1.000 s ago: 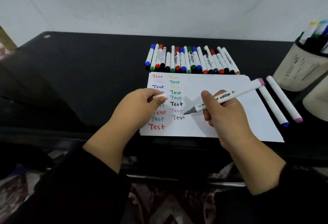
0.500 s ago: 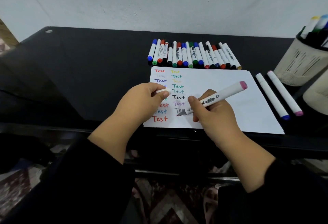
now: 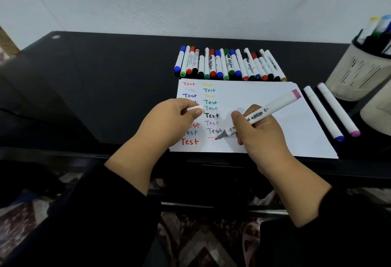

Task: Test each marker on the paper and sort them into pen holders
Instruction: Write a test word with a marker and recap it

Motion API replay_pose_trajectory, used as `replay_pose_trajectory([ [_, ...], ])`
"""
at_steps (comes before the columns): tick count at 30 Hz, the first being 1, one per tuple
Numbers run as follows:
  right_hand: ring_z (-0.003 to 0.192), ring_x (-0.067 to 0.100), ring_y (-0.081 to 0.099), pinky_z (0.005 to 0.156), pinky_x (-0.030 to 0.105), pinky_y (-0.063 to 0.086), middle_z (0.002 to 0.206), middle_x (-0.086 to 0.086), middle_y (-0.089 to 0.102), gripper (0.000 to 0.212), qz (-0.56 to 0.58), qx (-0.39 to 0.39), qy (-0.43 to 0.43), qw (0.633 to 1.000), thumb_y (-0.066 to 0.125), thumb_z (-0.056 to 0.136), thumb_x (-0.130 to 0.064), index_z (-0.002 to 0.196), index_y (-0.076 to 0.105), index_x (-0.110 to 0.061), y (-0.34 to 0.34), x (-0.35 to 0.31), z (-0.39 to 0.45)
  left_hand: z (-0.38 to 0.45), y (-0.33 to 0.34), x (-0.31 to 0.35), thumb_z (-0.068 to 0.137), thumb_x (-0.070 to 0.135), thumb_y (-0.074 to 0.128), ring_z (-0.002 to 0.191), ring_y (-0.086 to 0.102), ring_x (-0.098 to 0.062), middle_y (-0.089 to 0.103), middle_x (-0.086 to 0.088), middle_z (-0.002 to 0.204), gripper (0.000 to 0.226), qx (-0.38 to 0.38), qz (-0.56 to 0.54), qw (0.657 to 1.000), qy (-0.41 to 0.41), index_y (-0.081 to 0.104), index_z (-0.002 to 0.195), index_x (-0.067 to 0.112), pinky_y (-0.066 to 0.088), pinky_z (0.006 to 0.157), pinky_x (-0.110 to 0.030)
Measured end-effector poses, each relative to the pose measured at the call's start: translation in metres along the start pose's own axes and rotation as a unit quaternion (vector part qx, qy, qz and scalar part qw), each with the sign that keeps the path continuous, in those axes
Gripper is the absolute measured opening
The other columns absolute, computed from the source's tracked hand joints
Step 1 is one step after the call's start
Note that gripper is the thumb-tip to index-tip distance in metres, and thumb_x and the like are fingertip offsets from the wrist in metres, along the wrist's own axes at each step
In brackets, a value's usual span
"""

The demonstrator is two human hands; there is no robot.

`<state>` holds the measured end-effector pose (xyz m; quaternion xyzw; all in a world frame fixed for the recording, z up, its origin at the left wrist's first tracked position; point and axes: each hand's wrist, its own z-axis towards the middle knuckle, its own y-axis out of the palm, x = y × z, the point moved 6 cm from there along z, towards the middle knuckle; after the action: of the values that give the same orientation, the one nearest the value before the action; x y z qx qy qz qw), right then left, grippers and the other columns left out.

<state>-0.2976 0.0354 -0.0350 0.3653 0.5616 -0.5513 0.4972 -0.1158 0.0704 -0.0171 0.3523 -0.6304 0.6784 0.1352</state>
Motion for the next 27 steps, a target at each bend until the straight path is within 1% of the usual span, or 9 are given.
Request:
replay_pose_trajectory([
  [4, 0.051, 0.007, 0.046, 0.060, 0.026, 0.040, 0.053, -0.005, 0.049, 0.034, -0.014, 0.006, -0.010, 1.000, 0.060, 0.090, -0.025, 0.063, 0.043, -0.015, -0.0006, -0.0012, 0.0003, 0.0007, 0.0012, 0.0009, 0.093, 0.045, 0.049, 0.084, 0.047, -0.002, 0.050, 0.015, 0.096, 0.039, -0.001, 0.008, 1.000, 0.001, 0.053, 0.129, 0.031, 0.033, 0.061, -0.013],
  [7, 0.047, 0.003, 0.045, 0.058, 0.024, 0.039, 0.047, -0.010, 0.049, 0.034, -0.016, 0.005, -0.011, 1.000, 0.060, 0.090, -0.026, 0.062, 0.043, -0.016, -0.0005, -0.0009, 0.0002, 0.0014, 0.0017, 0.0011, 0.093, 0.045, 0.049, 0.083, 0.046, -0.002, 0.049, 0.015, 0.097, 0.040, -0.002, 0.008, 1.000, -0.001, 0.053, 0.130, 0.031, 0.035, 0.062, -0.016],
  [12, 0.045, 0.000, 0.045, 0.057, 0.023, 0.037, 0.043, -0.014, 0.049, 0.036, -0.014, 0.016, -0.016, 1.000, 0.059, 0.091, -0.023, 0.060, 0.042, -0.018, -0.0035, -0.0017, -0.0005, -0.0007, 0.0022, 0.0014, 0.093, 0.045, 0.049, 0.077, 0.045, 0.001, 0.050, 0.016, 0.095, 0.037, 0.001, 0.005, 1.000, 0.006, 0.055, 0.127, 0.032, 0.031, 0.060, -0.012],
  [15, 0.046, 0.001, 0.045, 0.057, 0.023, 0.037, 0.043, -0.014, 0.049, 0.036, -0.012, 0.025, -0.014, 1.000, 0.059, 0.090, -0.024, 0.059, 0.042, -0.018, -0.0052, 0.0002, 0.0006, -0.0003, 0.0021, 0.0016, 0.093, 0.046, 0.049, 0.086, 0.047, -0.002, 0.056, 0.013, 0.108, 0.038, -0.001, 0.005, 1.000, 0.006, 0.054, 0.128, 0.031, 0.033, 0.061, -0.014],
  [17, 0.046, 0.001, 0.045, 0.057, 0.022, 0.038, 0.044, -0.012, 0.048, 0.036, -0.014, 0.023, -0.013, 1.000, 0.059, 0.090, -0.023, 0.059, 0.042, -0.018, -0.0053, 0.0005, 0.0005, 0.0001, 0.0027, 0.0017, 0.092, 0.046, 0.049, 0.087, 0.046, -0.002, 0.057, 0.012, 0.114, 0.038, -0.004, 0.007, 1.000, 0.004, 0.054, 0.128, 0.032, 0.031, 0.061, -0.012],
  [21, 0.044, -0.004, 0.048, 0.052, 0.011, 0.036, 0.040, -0.016, 0.047, 0.038, -0.006, 0.020, -0.019, 1.000, 0.056, 0.092, -0.016, 0.058, 0.038, -0.018, -0.0055, -0.0018, -0.0002, -0.0007, 0.0036, 0.0027, 0.093, 0.045, 0.049, 0.087, 0.045, -0.001, 0.055, 0.015, 0.106, 0.037, -0.005, 0.001, 1.000, 0.009, 0.055, 0.126, 0.032, 0.030, 0.061, -0.010],
  [23, 0.044, -0.001, 0.047, 0.057, 0.018, 0.038, 0.039, -0.016, 0.047, 0.038, -0.001, 0.020, -0.015, 1.000, 0.056, 0.091, -0.017, 0.057, 0.040, -0.019, -0.0052, -0.0009, -0.0006, -0.0005, 0.0040, 0.0028, 0.093, 0.045, 0.049, 0.085, 0.045, 0.000, 0.055, 0.016, 0.105, 0.036, -0.004, 0.001, 1.000, 0.011, 0.056, 0.126, 0.032, 0.029, 0.060, -0.010],
  [25, 0.045, 0.002, 0.046, 0.060, 0.024, 0.039, 0.041, -0.014, 0.048, 0.037, 0.001, 0.030, -0.013, 0.999, 0.057, 0.091, -0.020, 0.057, 0.041, -0.019, -0.0066, 0.0001, -0.0004, 0.0000, 0.0045, 0.0027, 0.093, 0.045, 0.049, 0.085, 0.044, 0.000, 0.056, 0.015, 0.109, 0.036, -0.005, 0.005, 1.000, 0.008, 0.055, 0.126, 0.033, 0.029, 0.060, -0.010],
  [27, 0.045, -0.001, 0.048, 0.058, 0.018, 0.038, 0.040, -0.016, 0.049, 0.038, 0.001, 0.037, -0.011, 0.999, 0.056, 0.092, -0.018, 0.058, 0.039, -0.019, -0.0079, -0.0009, 0.0000, 0.0002, 0.0041, 0.0027, 0.093, 0.045, 0.049, 0.086, 0.044, -0.001, 0.056, 0.015, 0.109, 0.037, -0.004, 0.007, 1.000, 0.009, 0.055, 0.127, 0.032, 0.028, 0.060, -0.009],
])
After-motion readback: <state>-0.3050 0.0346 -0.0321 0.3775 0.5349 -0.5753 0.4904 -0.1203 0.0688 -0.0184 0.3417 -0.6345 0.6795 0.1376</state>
